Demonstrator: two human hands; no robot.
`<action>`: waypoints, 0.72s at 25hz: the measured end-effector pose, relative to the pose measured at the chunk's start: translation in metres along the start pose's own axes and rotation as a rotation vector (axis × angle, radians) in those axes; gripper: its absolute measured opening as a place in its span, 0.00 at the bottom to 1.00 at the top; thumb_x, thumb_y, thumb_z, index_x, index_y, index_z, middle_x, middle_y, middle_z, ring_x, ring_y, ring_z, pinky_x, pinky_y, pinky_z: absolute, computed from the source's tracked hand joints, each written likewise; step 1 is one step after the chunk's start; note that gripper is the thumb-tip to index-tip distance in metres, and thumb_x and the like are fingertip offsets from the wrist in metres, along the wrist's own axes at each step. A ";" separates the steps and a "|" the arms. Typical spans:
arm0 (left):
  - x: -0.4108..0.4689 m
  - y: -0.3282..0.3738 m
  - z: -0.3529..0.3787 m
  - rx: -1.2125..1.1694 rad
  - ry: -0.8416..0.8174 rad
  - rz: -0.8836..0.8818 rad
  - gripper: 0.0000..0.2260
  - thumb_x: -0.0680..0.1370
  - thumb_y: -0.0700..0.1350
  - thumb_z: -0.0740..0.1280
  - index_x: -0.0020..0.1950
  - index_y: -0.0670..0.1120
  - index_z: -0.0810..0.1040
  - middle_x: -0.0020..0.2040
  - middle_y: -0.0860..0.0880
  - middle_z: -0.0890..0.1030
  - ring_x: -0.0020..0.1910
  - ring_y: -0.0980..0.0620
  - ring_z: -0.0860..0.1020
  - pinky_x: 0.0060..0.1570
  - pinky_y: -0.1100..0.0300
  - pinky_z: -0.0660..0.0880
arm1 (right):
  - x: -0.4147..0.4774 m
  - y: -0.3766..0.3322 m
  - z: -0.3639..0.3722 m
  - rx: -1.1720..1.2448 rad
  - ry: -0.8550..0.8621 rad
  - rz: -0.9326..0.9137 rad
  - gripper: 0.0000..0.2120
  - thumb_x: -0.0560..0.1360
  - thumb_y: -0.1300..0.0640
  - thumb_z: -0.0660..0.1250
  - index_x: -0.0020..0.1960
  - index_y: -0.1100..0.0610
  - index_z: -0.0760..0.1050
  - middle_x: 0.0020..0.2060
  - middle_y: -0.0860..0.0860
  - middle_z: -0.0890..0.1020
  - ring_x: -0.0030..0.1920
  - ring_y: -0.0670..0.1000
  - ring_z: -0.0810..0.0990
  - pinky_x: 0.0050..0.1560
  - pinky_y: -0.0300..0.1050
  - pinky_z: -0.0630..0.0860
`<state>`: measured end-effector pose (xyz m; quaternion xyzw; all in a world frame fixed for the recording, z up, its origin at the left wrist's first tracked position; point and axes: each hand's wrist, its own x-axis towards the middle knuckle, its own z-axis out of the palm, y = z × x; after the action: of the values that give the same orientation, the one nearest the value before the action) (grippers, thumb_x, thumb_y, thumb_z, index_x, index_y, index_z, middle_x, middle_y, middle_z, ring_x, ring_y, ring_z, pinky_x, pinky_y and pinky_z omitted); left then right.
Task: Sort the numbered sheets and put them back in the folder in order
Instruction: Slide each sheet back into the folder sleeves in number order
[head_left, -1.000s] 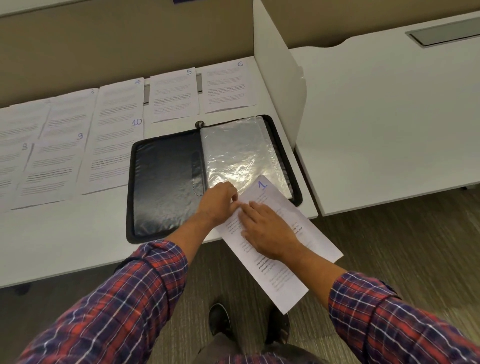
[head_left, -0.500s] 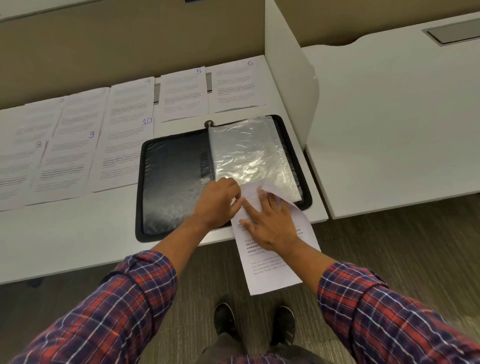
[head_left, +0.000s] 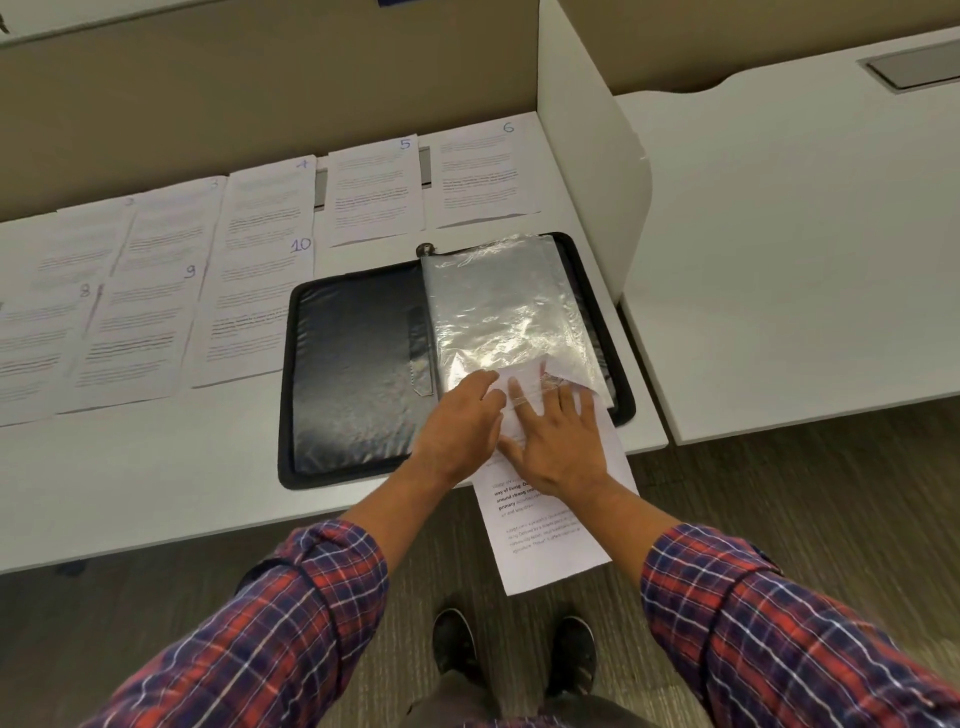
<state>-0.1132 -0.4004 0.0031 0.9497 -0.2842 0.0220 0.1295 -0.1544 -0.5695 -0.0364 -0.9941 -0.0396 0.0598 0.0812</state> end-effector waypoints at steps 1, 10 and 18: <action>-0.002 0.003 0.001 -0.029 0.009 -0.016 0.18 0.80 0.43 0.71 0.69 0.41 0.77 0.74 0.39 0.73 0.73 0.41 0.72 0.71 0.49 0.73 | 0.003 -0.003 -0.001 0.002 0.002 -0.015 0.42 0.79 0.24 0.43 0.85 0.46 0.44 0.83 0.62 0.51 0.82 0.67 0.53 0.79 0.70 0.49; -0.038 -0.011 0.009 -0.135 0.150 -0.390 0.26 0.77 0.52 0.73 0.70 0.45 0.68 0.65 0.45 0.74 0.64 0.47 0.73 0.67 0.50 0.74 | 0.004 0.000 0.005 0.044 0.035 0.005 0.50 0.77 0.22 0.44 0.85 0.57 0.48 0.84 0.63 0.45 0.83 0.66 0.47 0.81 0.67 0.45; -0.030 -0.014 0.007 0.005 0.154 -0.294 0.16 0.78 0.44 0.68 0.65 0.44 0.73 0.62 0.44 0.75 0.60 0.47 0.75 0.57 0.51 0.78 | -0.001 0.000 0.004 -0.002 0.023 -0.118 0.39 0.79 0.24 0.45 0.84 0.39 0.42 0.84 0.59 0.43 0.83 0.65 0.46 0.79 0.71 0.46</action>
<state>-0.1310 -0.3747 -0.0107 0.9769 -0.1313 0.0763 0.1502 -0.1556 -0.5690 -0.0407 -0.9907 -0.0974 0.0436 0.0841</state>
